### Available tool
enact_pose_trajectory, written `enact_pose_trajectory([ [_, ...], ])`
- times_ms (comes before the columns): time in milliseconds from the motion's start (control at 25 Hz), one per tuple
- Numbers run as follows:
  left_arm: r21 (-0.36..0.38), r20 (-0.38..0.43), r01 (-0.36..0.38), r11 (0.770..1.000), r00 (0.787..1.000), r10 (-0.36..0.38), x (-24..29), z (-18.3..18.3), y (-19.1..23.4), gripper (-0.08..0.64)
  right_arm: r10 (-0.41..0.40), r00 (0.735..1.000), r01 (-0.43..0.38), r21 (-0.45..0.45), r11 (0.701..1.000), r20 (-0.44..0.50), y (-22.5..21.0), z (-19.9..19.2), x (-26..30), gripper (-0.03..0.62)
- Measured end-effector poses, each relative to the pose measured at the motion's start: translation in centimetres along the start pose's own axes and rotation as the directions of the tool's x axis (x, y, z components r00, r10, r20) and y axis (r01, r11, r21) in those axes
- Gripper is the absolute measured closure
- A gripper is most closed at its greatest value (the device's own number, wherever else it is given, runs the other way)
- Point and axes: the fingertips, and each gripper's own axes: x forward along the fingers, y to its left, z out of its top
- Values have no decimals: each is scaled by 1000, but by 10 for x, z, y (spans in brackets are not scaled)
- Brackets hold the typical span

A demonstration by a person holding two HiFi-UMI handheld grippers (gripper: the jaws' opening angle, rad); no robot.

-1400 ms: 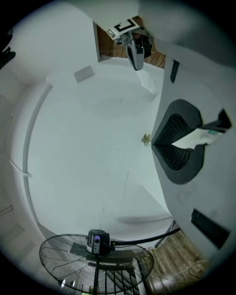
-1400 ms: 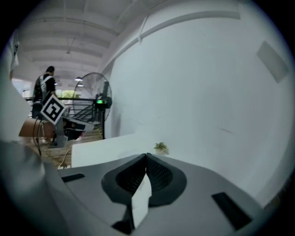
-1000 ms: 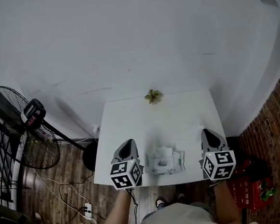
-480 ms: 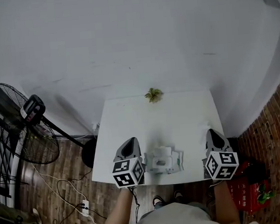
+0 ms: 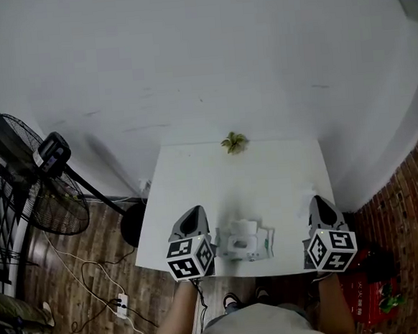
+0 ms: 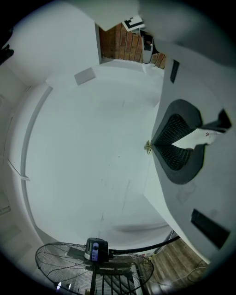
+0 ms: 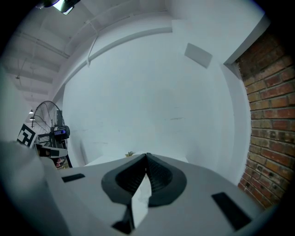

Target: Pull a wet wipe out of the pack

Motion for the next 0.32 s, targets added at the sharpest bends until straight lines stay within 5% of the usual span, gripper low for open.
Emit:
enact_pose_trajectory([
  [320,-10,3,-8,1000,1000,8,-5,-2,5,557,0,1000,0,6,1000,1,4,-2,-4,589],
])
